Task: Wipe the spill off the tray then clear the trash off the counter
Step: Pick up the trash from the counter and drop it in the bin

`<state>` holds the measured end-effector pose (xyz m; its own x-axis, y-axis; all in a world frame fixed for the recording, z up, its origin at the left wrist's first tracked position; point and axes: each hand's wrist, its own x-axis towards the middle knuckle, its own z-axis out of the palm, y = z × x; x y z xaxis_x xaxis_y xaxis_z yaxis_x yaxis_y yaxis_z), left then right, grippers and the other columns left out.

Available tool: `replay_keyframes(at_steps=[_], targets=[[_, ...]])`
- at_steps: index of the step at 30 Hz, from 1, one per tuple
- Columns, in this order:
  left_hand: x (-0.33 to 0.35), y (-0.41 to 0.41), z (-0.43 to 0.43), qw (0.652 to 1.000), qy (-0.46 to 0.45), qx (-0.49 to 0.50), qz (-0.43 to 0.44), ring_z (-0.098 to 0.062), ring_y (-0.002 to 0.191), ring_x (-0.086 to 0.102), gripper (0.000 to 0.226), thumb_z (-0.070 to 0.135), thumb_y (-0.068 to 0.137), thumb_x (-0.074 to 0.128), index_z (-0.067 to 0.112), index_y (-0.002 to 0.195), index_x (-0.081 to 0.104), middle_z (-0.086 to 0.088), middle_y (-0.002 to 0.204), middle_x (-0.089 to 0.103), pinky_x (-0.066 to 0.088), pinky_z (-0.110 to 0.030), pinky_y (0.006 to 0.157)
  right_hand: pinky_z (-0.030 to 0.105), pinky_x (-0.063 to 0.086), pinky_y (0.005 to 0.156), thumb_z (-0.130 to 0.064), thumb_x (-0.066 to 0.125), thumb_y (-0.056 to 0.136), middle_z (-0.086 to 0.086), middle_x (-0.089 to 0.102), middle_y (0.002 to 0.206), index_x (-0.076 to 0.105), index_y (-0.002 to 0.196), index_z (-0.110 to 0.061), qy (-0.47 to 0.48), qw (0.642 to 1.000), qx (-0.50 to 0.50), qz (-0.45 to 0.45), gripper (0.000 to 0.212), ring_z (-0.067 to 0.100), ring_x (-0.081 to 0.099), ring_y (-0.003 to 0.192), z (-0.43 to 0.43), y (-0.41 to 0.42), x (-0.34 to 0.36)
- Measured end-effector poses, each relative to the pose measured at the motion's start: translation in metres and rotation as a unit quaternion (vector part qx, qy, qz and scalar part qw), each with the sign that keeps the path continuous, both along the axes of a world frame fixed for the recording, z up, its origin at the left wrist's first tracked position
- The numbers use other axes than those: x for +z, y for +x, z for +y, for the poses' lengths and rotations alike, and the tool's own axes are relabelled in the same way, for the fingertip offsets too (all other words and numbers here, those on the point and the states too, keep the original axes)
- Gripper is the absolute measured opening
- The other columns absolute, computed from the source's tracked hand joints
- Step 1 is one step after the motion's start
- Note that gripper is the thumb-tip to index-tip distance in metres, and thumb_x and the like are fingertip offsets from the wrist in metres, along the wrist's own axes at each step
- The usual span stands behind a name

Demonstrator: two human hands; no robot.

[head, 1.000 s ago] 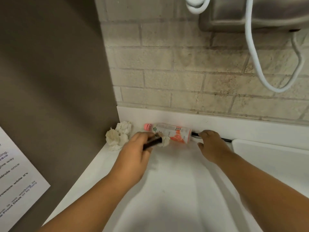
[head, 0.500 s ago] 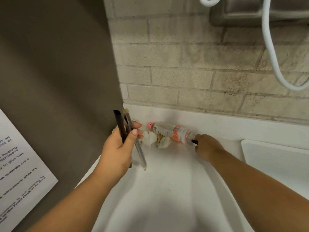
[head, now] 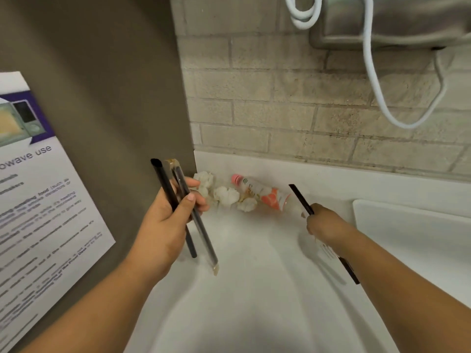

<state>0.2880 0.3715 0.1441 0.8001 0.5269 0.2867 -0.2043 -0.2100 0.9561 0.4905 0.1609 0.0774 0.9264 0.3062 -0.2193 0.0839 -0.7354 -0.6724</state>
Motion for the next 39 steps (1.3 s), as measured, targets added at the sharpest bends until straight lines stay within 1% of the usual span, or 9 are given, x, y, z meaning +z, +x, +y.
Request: replay_keyframes(at_steps=[7,10,15,17,24,28,33,36,39], targets=[[0.008,-0.054,-0.020,0.999,0.003,0.022,0.043,-0.015,0.082,0.067,0.019,0.015,0.099,0.041,0.013,0.108,0.057,-0.004,0.080,0.064,0.053,-0.020,0.078,0.023,0.035,0.055,-0.030,0.046,0.097,0.000,0.053,0.067,0.056,0.084,-0.018,0.177,0.983,0.055,-0.012,0.021,0.016,0.047,0.061,-0.004,-0.086,0.034],[0.010,-0.080,-0.024,0.997,0.014,0.047,0.056,-0.018,0.087,0.066,0.020,0.025,0.098,0.042,0.016,0.103,0.059,-0.001,0.081,0.066,0.050,-0.029,0.087,0.024,0.037,0.059,-0.034,0.049,0.096,0.000,0.055,0.081,0.062,0.087,-0.017,0.175,0.980,0.091,-0.039,0.023,0.017,0.050,0.069,0.005,-0.124,0.054],[0.017,-0.124,-0.027,0.984,0.090,0.104,0.112,0.004,0.094,0.054,0.021,0.040,0.095,0.042,0.032,0.092,0.060,0.014,0.093,0.061,0.038,-0.017,0.080,0.020,0.042,0.070,-0.039,0.050,0.094,-0.005,0.050,0.094,0.066,0.090,-0.024,0.143,0.969,0.135,-0.153,0.022,0.011,0.055,0.080,0.020,-0.184,0.080],[0.021,-0.141,-0.024,0.983,0.104,0.100,0.110,0.006,0.098,0.051,0.020,0.041,0.094,0.043,0.033,0.091,0.062,0.016,0.097,0.059,0.039,-0.022,0.085,0.027,0.046,0.074,-0.040,0.052,0.093,-0.004,0.055,0.093,0.067,0.092,-0.023,0.162,0.965,0.148,-0.143,0.022,0.012,0.056,0.081,0.025,-0.207,0.086],[0.037,-0.223,0.004,0.976,0.184,0.052,0.105,0.010,0.078,0.055,0.022,0.051,0.086,0.049,0.034,0.085,0.063,0.021,0.082,0.063,0.036,-0.016,0.069,0.024,0.045,0.056,-0.031,0.065,0.086,-0.006,0.061,0.069,0.067,0.086,-0.019,0.262,0.945,0.195,0.012,0.012,0.007,0.056,0.059,0.047,-0.300,0.104],[0.031,-0.286,0.040,0.973,0.201,0.027,0.113,-0.005,0.066,0.059,0.019,0.052,0.080,0.057,0.037,0.086,0.066,0.011,0.080,0.067,0.047,-0.029,0.064,0.023,0.051,0.056,-0.023,0.066,0.085,0.000,0.066,0.071,0.067,0.086,-0.013,0.239,0.942,0.234,0.029,0.010,0.010,0.062,0.059,0.073,-0.368,0.095],[-0.021,-0.362,0.088,0.967,0.173,0.006,0.186,0.000,0.070,0.062,0.017,0.042,0.071,0.062,0.031,0.080,0.070,0.016,0.074,0.068,0.049,-0.018,0.064,0.035,0.058,0.067,-0.025,0.068,0.080,0.000,0.067,0.072,0.066,0.079,-0.019,0.161,0.948,0.269,0.051,0.006,0.014,0.067,0.065,0.123,-0.447,0.025],[-0.081,-0.395,0.121,0.937,0.213,-0.003,0.276,0.007,0.078,0.062,0.002,0.028,0.077,0.072,0.028,0.078,0.070,0.014,0.080,0.070,0.047,-0.011,0.070,0.030,0.051,0.064,-0.026,0.063,0.080,-0.006,0.061,0.073,0.062,0.072,-0.033,0.091,0.948,0.300,0.056,0.010,0.008,0.060,0.066,0.151,-0.480,-0.035],[-0.156,-0.418,0.149,0.901,0.230,-0.006,0.368,0.009,0.084,0.058,0.014,0.021,0.082,0.071,0.036,0.081,0.071,0.019,0.086,0.066,0.041,-0.004,0.064,0.037,0.049,0.066,-0.026,0.060,0.080,0.001,0.059,0.081,0.060,0.075,-0.018,0.034,0.948,0.303,0.092,0.009,0.018,0.055,0.068,0.174,-0.504,-0.104]])
